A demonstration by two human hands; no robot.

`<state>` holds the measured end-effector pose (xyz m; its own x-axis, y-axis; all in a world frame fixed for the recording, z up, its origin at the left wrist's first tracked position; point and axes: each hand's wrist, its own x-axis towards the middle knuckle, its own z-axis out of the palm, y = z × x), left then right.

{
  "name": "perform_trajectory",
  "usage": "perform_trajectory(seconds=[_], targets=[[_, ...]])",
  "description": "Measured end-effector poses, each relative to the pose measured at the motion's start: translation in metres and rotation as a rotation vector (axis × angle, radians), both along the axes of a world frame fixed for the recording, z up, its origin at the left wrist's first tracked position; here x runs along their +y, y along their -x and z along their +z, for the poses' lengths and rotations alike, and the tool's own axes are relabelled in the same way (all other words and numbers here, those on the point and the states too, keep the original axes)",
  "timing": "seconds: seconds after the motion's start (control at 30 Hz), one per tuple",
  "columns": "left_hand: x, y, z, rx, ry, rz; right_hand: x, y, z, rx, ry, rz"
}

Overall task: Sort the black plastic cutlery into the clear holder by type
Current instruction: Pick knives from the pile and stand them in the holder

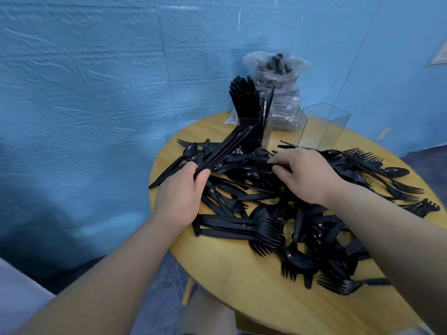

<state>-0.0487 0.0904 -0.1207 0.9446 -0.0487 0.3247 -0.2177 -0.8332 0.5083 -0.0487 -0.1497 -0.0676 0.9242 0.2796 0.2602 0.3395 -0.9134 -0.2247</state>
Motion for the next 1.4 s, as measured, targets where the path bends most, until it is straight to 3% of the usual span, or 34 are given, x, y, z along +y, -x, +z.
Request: perform_trajectory(seconds=[0.13, 0.47, 0.67, 0.87, 1.07, 1.27, 1.4], targets=[[-0.001, 0.000, 0.000, -0.003, 0.014, -0.001, 0.000, -0.002, 0.001, 0.027, -0.007, -0.043], [0.001, -0.002, 0.000, 0.032, 0.008, -0.041, 0.028, -0.009, -0.004, 0.215, 0.244, 0.054], [0.000, -0.002, 0.001, 0.048, 0.032, -0.053, 0.028, -0.011, -0.007, 0.131, 0.333, 0.055], [0.001, 0.000, 0.002, 0.020, 0.089, -0.046, 0.017, -0.003, -0.002, 0.058, 0.139, 0.051], [0.002, -0.003, -0.001, -0.035, 0.081, 0.035, 0.002, 0.008, 0.014, 0.138, -0.039, 0.061], [0.002, 0.004, 0.002, -0.130, 0.147, -0.010, 0.006, 0.015, 0.023, 0.189, -0.038, 0.128], [0.004, 0.014, 0.006, -0.044, 0.135, -0.122, 0.023, 0.017, 0.028, 0.121, -0.042, 0.153]])
